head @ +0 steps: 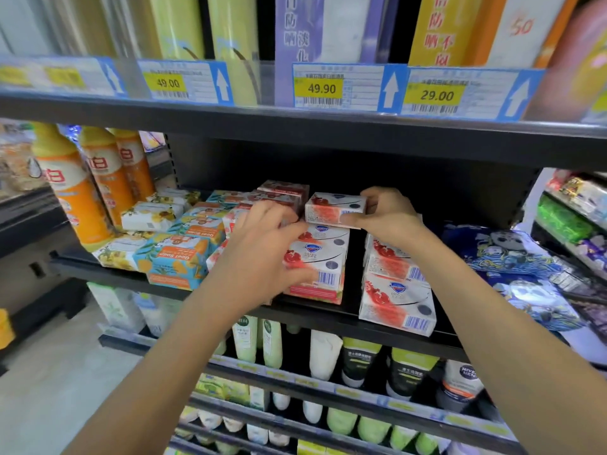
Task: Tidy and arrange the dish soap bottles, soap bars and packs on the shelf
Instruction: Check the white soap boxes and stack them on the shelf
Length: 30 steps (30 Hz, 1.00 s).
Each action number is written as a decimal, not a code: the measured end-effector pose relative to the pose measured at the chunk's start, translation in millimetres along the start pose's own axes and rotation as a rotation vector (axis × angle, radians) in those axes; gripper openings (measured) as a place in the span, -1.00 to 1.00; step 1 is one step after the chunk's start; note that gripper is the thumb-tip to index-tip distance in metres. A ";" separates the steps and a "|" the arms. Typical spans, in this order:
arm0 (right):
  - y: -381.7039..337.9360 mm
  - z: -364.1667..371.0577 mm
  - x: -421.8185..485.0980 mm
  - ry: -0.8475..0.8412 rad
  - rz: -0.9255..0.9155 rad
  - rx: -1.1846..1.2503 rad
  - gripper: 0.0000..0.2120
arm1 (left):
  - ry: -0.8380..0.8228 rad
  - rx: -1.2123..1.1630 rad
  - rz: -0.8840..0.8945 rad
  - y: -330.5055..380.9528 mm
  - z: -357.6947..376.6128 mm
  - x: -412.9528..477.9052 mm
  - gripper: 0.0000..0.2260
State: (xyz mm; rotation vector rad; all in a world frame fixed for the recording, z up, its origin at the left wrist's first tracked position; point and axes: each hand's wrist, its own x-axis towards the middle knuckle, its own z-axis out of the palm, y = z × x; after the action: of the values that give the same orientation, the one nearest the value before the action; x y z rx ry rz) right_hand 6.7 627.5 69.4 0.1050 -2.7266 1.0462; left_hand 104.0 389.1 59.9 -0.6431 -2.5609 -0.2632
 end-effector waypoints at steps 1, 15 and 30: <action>2.4 -2.2 -5.8 0.009 0.001 0.034 -0.43 | -0.042 0.036 -0.001 -1.1 0.4 6.2 -0.27; 31.1 -36.7 -93.2 0.108 -0.052 0.230 -0.64 | -0.207 0.125 -0.016 -9.8 23.2 19.4 -0.27; 57.0 -49.8 -159.7 0.180 -0.048 0.365 -0.55 | -0.017 -0.933 -0.273 16.8 -11.7 -25.9 -0.42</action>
State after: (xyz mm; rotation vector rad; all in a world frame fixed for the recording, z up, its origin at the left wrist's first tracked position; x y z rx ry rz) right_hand 162.8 701.4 31.8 0.1261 -2.3388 1.4513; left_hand 136.9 390.0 58.2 -0.5786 -2.4337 -1.5918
